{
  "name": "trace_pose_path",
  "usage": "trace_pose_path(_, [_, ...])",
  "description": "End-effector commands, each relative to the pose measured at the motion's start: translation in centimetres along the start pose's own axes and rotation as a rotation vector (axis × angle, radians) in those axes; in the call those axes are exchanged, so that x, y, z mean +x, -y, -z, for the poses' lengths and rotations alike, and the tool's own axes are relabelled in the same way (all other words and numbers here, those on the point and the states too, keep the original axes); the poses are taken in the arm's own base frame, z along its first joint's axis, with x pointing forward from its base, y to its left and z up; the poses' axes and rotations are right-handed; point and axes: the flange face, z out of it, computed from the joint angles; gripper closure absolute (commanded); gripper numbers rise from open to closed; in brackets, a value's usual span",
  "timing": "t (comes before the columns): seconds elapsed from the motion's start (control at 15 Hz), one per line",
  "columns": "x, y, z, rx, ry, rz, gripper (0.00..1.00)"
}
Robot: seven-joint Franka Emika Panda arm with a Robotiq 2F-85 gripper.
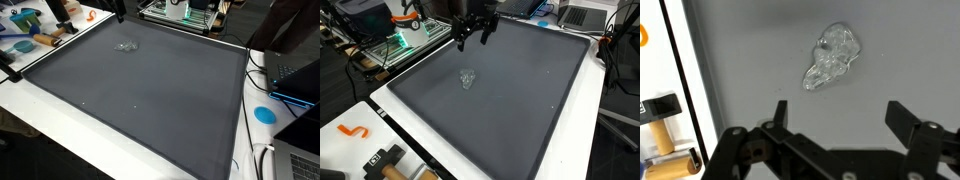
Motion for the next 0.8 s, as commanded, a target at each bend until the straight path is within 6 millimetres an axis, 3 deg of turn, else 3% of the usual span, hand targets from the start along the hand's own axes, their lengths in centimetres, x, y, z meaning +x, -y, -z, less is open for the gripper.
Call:
trace_pose_path(0.0, [-1.8,-3.7,-0.8,0.139,-0.006,0.001,0.00])
trace_pose_path(0.4, [-3.6,-9.0,-3.1,0.315,-0.018,0.007,0.00])
trace_pose_path(0.73, [-5.2,-11.7,-5.2,0.463,-0.064,0.052,0.00])
